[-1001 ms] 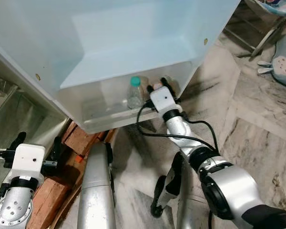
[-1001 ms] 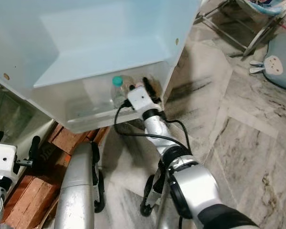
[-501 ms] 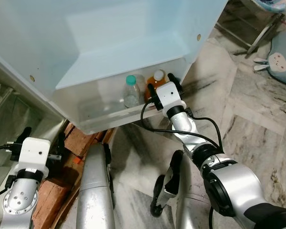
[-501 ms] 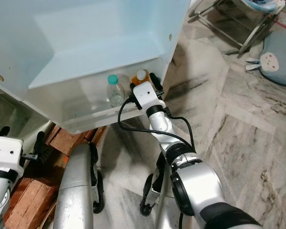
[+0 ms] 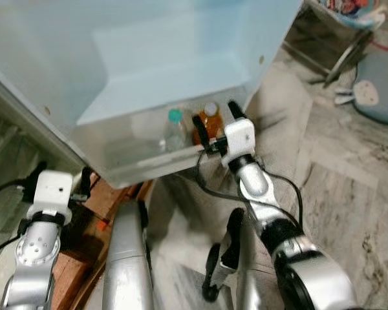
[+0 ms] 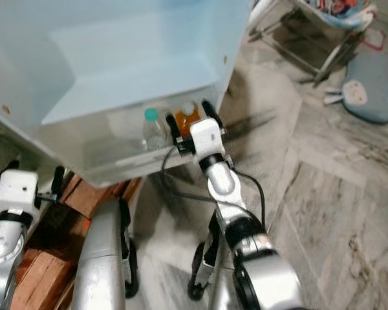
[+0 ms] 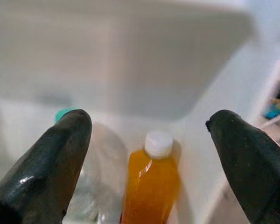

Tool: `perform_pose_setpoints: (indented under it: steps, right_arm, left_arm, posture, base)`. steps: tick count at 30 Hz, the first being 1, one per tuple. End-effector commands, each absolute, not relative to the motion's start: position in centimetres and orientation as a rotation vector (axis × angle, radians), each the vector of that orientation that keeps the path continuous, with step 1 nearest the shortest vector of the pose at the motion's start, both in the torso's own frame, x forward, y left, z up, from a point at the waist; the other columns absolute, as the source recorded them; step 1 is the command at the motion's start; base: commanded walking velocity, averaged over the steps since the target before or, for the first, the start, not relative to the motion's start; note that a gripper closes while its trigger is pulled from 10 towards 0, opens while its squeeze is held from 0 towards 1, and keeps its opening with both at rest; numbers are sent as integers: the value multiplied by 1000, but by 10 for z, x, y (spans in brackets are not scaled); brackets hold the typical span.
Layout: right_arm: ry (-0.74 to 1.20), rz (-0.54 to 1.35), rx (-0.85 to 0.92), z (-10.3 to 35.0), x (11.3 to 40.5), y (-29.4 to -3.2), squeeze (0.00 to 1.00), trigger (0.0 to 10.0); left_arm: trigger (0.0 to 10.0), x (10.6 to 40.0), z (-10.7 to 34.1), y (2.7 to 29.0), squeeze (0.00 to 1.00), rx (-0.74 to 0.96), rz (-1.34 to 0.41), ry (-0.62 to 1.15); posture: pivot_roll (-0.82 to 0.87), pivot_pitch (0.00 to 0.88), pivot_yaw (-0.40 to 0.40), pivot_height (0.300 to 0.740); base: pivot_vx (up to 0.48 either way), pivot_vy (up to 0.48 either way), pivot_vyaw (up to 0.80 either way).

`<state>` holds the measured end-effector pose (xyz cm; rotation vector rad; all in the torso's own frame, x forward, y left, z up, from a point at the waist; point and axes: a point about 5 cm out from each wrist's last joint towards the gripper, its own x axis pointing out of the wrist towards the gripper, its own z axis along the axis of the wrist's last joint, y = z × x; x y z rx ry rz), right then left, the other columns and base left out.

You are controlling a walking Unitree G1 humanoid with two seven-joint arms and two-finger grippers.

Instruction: Restocking fridge

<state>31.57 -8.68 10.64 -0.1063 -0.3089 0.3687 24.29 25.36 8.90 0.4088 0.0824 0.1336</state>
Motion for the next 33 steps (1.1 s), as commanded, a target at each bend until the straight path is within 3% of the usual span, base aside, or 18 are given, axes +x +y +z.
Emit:
perform_pose_setpoints:
  steps: [1,2,3,12,24,28,33]
  right_arm:
    - [-292,372,-103,107,310,-89,902,10000]
    - [-289,366,-104,106,305,-92,329,10000]
    - [-281,361,-100,106,300,-94,0,10000]
    - [-222,251,-42,108,287,-119,0,10000]
    - [-191,105,-57,120,294,-134,0,10000]
    - [-184,92,-58,123,294,-136,0,10000]
    - [-189,83,-59,128,299,-136,0,10000]
  left_arm:
    - [10000,242,84,255,0,396,160,102]
    - [10000,242,82,255,0,386,160,106]
    - [10000,243,80,255,0,374,162,112]
    - [10000,238,64,249,0,276,153,160]
    - [10000,238,57,242,0,215,147,183]
    - [10000,240,58,228,0,76,-20,209]
    - [10000,242,61,229,0,126,14,177]
  posture:
    - [200,85,-70,563]
    - [196,81,-70,563]
    - [190,72,-70,563]
    - [146,7,-58,563]
    - [130,0,-47,642]
    - [128,0,-43,666]
    - [126,0,-40,701]
  base:
    - [0,0,0]
    - [0,0,0]
    - [0,0,0]
    - [0,0,0]
    - [0,0,0]
    - [0,0,0]
    - [0,0,0]
